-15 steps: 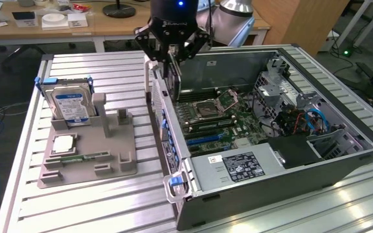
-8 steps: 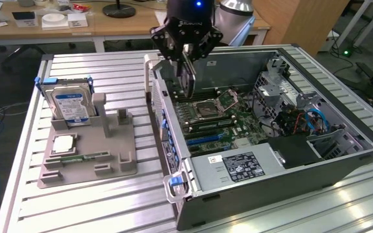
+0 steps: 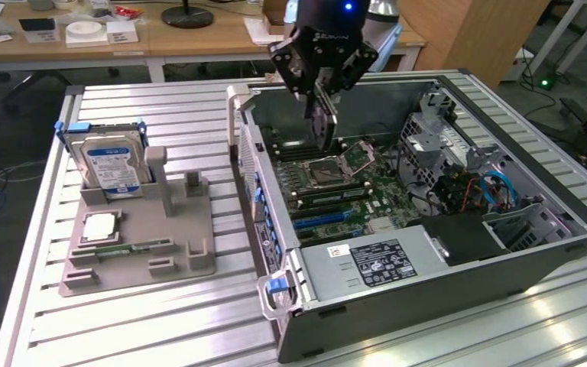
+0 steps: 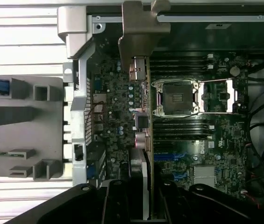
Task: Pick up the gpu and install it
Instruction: 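Pick up the gpu and move the gpu toward the slot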
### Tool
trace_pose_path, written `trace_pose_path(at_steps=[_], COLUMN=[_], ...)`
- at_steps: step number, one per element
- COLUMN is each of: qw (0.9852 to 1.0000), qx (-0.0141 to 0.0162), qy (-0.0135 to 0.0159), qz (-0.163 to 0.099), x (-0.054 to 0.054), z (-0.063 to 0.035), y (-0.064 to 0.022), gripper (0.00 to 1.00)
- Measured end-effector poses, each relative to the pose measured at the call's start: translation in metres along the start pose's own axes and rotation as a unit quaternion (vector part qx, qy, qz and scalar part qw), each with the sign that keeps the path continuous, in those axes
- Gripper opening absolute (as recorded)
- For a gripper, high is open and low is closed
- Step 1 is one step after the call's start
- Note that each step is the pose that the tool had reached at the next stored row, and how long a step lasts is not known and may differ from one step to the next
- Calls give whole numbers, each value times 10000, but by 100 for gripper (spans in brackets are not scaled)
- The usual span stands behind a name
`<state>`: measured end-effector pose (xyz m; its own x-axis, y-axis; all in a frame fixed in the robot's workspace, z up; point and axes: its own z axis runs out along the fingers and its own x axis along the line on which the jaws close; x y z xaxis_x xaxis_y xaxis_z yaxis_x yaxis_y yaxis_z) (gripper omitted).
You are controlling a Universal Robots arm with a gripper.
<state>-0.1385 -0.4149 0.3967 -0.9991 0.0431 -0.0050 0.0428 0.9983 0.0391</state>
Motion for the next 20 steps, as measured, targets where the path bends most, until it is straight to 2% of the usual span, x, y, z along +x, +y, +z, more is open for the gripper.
trace_pose_path(at_steps=[9, 11, 15, 20], qw=[10000, 10000, 10000, 10000], qx=[0, 1, 3, 3], qy=[3, 16, 85, 87], qz=[0, 1, 3, 3], x=[-398, -492, -659, -787], z=[3, 4, 7, 11], y=[17, 21, 28, 33], gripper=[28, 28, 28, 28])
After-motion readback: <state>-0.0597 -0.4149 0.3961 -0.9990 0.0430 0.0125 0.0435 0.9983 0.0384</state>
